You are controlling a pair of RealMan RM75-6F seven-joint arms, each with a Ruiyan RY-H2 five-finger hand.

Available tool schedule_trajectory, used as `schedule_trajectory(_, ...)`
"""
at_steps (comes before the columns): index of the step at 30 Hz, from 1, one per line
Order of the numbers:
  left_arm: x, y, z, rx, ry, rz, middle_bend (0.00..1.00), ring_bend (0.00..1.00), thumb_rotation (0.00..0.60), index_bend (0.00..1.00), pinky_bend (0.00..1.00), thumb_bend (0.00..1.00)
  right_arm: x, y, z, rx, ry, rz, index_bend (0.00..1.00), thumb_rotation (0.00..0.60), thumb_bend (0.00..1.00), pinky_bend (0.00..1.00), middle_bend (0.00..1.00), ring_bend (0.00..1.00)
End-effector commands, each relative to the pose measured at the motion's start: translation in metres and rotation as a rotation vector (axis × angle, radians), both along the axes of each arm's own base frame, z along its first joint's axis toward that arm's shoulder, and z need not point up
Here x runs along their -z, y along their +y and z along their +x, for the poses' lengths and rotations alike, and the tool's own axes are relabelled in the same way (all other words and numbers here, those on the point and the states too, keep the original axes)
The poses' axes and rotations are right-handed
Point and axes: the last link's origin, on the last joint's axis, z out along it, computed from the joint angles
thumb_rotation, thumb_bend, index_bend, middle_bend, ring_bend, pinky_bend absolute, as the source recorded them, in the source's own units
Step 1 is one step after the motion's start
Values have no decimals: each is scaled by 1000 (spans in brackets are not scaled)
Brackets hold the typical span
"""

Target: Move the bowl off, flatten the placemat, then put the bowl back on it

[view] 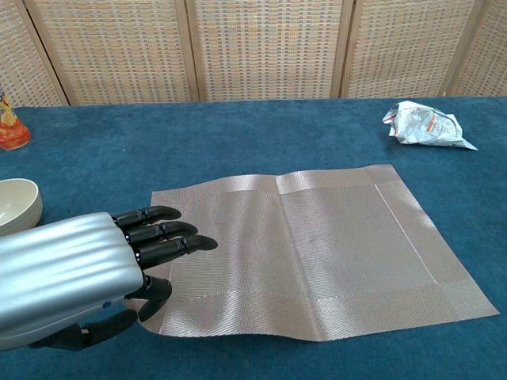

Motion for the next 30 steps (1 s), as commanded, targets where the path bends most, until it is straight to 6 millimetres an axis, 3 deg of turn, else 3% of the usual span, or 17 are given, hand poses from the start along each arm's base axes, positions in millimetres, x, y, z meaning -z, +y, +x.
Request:
schedule_trajectory(1,-1,-2,-3,6,15,0,0,0,600,526,0,538,0,0,0,0,-2,0,2,600,143,0,0,0)
schedule_trajectory(16,-14,2,-21,-8,59,36,0,0,600,513,0,534,6,1,2,-1,11,26,2,600,143,0,0,0)
schedule_trajectory(18,-16,3,-23,-3,62,45,0,0,600,464,0,504,7,1,2,-3,13,28,2,600,143,0,0,0)
schedule_trajectory(24,-24,4,-26,-10,58,65,0,0,600,175,0,261,8,2,3,-5,16,31,2,600,143,0,0,0)
schedule_trajectory(30,-37,4,-27,-22,19,101,0,0,600,142,0,240,7,3,3,-7,15,34,2,600,143,0,0,0)
